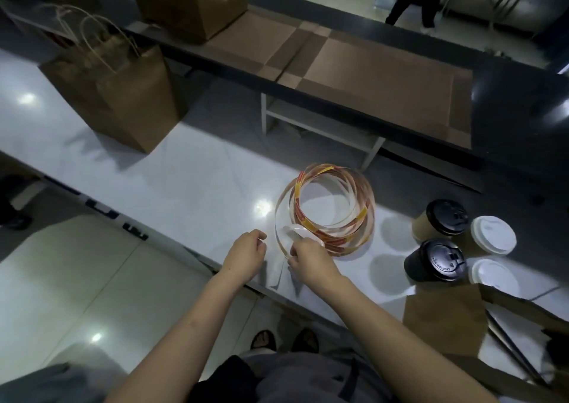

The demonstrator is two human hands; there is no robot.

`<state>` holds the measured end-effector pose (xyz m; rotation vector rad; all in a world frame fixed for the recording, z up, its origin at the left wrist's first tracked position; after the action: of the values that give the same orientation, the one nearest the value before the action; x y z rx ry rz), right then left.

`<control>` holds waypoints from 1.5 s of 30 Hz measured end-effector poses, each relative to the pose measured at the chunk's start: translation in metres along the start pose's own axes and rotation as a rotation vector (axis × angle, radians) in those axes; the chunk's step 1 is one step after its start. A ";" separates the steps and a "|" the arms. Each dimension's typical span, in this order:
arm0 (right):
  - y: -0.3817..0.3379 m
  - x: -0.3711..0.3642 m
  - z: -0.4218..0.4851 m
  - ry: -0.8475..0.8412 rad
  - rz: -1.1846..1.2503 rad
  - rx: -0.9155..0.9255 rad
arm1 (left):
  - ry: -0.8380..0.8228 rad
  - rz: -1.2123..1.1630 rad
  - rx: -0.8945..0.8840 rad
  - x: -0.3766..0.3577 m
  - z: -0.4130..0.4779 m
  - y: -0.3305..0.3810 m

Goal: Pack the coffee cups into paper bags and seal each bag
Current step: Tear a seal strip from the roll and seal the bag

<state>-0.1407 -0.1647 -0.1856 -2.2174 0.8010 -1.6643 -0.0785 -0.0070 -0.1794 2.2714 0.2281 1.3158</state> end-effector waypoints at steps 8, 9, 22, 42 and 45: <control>-0.002 0.018 -0.006 0.006 0.221 -0.020 | -0.004 -0.161 0.095 0.004 -0.003 -0.001; -0.002 0.026 -0.008 0.024 0.293 -0.016 | -0.005 -0.215 0.110 0.005 -0.002 0.001; 0.021 0.079 -0.029 0.037 0.700 -0.101 | -0.012 -0.627 0.092 0.017 0.000 0.063; 0.016 0.121 -0.023 0.343 0.964 -0.055 | -0.043 -0.688 -0.241 0.039 -0.003 0.116; 0.013 0.126 -0.023 0.375 0.954 -0.024 | -0.004 -0.645 -0.250 0.042 -0.001 0.117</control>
<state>-0.1414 -0.2439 -0.0844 -1.1530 1.6271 -1.5121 -0.0696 -0.0912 -0.0886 1.7697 0.6870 0.9324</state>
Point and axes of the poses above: each hand's wrist, its own z-axis towards the middle knuckle, its own x-axis out of the back of the hand, y = z × x, the point moved 6 cm from there along z, towards the middle knuckle, and after that the axes turned 9 degrees about z, right-handed, at the moved point
